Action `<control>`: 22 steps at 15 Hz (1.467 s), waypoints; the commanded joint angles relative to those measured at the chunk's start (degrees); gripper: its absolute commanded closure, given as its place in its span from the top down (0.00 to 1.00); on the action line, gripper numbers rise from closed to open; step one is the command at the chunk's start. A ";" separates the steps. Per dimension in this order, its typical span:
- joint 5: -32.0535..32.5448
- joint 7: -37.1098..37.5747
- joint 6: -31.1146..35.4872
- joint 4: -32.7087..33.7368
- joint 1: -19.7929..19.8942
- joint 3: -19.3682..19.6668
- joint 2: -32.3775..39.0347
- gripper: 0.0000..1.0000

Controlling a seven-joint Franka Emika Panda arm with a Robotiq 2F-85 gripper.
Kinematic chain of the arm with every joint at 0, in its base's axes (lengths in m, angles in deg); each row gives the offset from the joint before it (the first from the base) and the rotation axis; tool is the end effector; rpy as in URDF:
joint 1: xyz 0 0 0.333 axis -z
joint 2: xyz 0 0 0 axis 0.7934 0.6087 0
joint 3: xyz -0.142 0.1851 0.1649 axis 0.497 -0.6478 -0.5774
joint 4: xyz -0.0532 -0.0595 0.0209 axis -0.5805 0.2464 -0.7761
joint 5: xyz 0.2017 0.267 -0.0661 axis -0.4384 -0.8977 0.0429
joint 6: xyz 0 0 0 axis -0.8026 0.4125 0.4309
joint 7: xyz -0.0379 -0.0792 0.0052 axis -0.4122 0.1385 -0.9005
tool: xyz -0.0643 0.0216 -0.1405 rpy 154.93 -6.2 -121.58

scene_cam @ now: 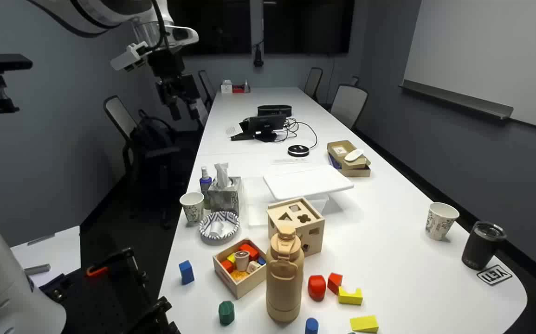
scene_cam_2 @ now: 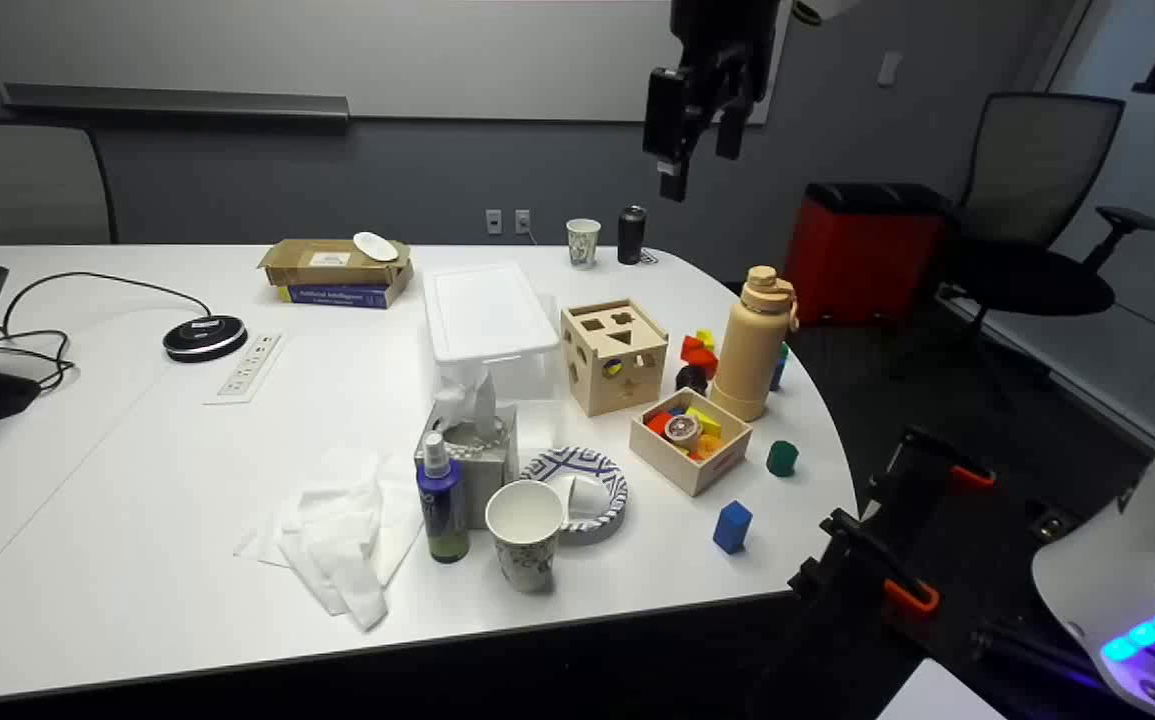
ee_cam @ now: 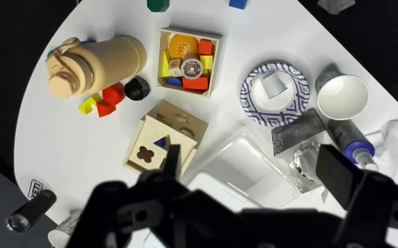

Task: Put the square shaped block into the shape sorter through the square shaped opening

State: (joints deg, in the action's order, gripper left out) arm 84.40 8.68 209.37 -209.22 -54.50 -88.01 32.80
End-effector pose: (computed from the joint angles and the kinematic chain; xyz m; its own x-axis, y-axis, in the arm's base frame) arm 0.3843 0.1114 0.3970 0.9901 0.1080 0.0898 0.0876 -0.9745 0.2068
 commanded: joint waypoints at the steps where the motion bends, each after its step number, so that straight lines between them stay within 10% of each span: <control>1: 0.61 0.49 -0.20 0.12 -1.52 1.38 0.18 1.00; 6: 0.14 -0.27 1.87 -1.71 -1.58 2.14 -0.26 1.00; 14: -14.52 -19.53 16.60 -27.62 -2.14 16.95 -5.89 1.00; 22: -14.78 -20.60 33.31 -22.83 -1.25 18.45 22.57 1.00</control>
State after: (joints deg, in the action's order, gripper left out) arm 71.60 -9.89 235.21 -232.06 -55.37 -68.58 45.48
